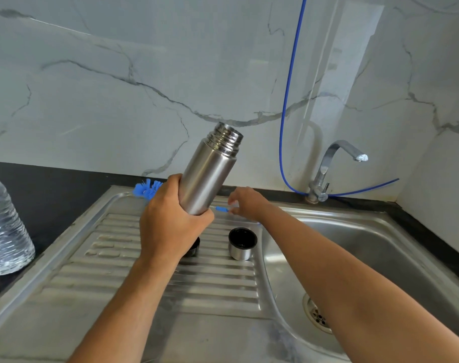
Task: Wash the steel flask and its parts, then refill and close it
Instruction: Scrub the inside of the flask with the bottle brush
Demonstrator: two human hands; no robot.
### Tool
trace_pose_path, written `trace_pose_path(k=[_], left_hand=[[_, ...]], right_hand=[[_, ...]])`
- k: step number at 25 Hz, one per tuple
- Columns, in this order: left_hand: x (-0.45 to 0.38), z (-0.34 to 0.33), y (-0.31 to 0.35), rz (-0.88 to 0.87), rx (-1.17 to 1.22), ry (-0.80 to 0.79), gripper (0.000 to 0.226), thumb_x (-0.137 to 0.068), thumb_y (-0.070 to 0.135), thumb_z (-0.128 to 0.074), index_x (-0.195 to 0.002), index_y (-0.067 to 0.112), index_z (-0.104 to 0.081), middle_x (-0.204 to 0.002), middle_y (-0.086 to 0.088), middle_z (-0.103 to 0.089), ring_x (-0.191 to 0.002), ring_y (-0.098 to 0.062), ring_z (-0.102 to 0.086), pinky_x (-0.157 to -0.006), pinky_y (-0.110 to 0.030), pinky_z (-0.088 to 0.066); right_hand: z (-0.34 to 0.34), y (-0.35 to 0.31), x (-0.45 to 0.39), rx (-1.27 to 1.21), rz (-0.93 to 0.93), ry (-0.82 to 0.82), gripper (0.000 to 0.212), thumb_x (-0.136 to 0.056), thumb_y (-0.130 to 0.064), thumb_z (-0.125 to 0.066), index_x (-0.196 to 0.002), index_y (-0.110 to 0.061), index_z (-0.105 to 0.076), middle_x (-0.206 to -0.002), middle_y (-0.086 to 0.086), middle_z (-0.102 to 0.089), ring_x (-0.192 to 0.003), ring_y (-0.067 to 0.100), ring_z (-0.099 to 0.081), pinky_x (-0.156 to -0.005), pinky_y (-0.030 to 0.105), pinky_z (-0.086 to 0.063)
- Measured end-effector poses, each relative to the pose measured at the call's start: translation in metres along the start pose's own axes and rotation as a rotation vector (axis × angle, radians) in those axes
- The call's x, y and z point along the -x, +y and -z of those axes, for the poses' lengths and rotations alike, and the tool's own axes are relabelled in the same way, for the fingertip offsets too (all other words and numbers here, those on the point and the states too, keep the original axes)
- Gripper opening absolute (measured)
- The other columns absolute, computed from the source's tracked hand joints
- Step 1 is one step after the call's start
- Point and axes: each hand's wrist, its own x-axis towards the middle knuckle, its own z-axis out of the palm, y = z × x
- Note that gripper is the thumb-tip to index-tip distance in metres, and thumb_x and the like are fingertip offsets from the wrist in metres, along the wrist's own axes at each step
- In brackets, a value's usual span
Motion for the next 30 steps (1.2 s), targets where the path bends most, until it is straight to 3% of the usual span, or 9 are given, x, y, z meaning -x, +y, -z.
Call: trace_pose_path(k=[6, 11, 16, 20, 24, 27, 30], left_hand=[[-0.001, -0.002, -0.006, 0.001, -0.032, -0.020, 0.067, -0.064, 0.036, -0.089, -0.121, 0.028, -0.055, -0.093, 0.008, -0.059, -0.074, -0.013, -0.057, -0.060, -0.027, -0.042], [-0.011, 0.003, -0.018, 0.050, -0.003, -0.002, 0.077, -0.061, 0.026, -0.089, -0.128, 0.026, -0.052, -0.108, 0.001, -0.062, -0.086, -0.021, -0.061, -0.072, -0.039, -0.056], [-0.016, 0.006, -0.034, 0.123, -0.075, 0.036, 0.075, -0.059, 0.022, -0.087, -0.126, 0.026, -0.053, -0.109, -0.002, -0.063, -0.095, -0.029, -0.059, -0.083, -0.053, -0.054], [-0.018, 0.005, -0.047, 0.207, -0.139, 0.045, 0.076, -0.062, 0.017, -0.088, -0.129, 0.023, -0.053, -0.113, -0.007, -0.061, -0.105, -0.035, -0.055, -0.091, -0.056, -0.048], [-0.019, 0.003, -0.053, 0.228, -0.191, 0.039, 0.075, -0.064, 0.015, -0.089, -0.129, 0.022, -0.053, -0.113, -0.009, -0.061, -0.107, -0.036, -0.054, -0.093, -0.055, -0.044], [-0.020, 0.002, -0.057, 0.243, -0.215, 0.049, 0.072, -0.064, 0.013, -0.089, -0.127, 0.020, -0.055, -0.112, -0.011, -0.061, -0.106, -0.038, -0.054, -0.091, -0.055, -0.042], [-0.019, 0.000, -0.056, 0.207, -0.257, 0.021, 0.072, -0.065, 0.014, -0.089, -0.128, 0.019, -0.055, -0.113, -0.011, -0.062, -0.107, -0.037, -0.055, -0.091, -0.053, -0.041]], right_hand=[[-0.004, -0.009, -0.009, 0.061, -0.041, -0.083, 0.026, -0.098, -0.022, -0.065, -0.117, -0.007, -0.073, -0.119, 0.014, -0.066, -0.110, 0.029, -0.063, -0.095, 0.038, -0.052], [0.033, 0.013, 0.020, -0.101, -0.071, 0.009, 0.015, -0.101, -0.013, -0.058, -0.108, -0.005, -0.067, -0.112, 0.018, -0.068, -0.097, 0.032, -0.063, -0.083, 0.037, -0.049], [0.090, 0.045, 0.086, -0.226, -0.118, 0.090, 0.025, -0.105, -0.030, -0.052, -0.105, -0.013, -0.070, -0.086, 0.000, -0.069, -0.087, 0.020, -0.060, -0.079, 0.032, -0.042], [0.125, 0.072, 0.137, -0.224, -0.155, 0.215, 0.038, -0.107, -0.032, -0.048, -0.071, -0.033, -0.061, -0.073, -0.005, -0.060, -0.075, 0.019, -0.056, -0.073, 0.036, -0.041], [0.143, 0.084, 0.160, -0.231, -0.249, 0.317, 0.038, -0.107, -0.039, -0.047, -0.087, -0.021, -0.073, -0.058, -0.008, -0.059, -0.064, 0.014, -0.054, -0.066, 0.031, -0.043], [0.150, 0.091, 0.163, -0.240, -0.250, 0.404, 0.040, -0.106, -0.044, -0.048, -0.089, -0.021, -0.076, -0.078, 0.012, -0.069, -0.080, 0.032, -0.065, -0.080, 0.045, -0.052], [0.156, 0.088, 0.155, -0.230, -0.235, 0.431, 0.037, -0.105, -0.045, -0.050, -0.086, -0.025, -0.075, -0.080, 0.014, -0.064, -0.074, 0.030, -0.060, -0.071, 0.040, -0.049]])
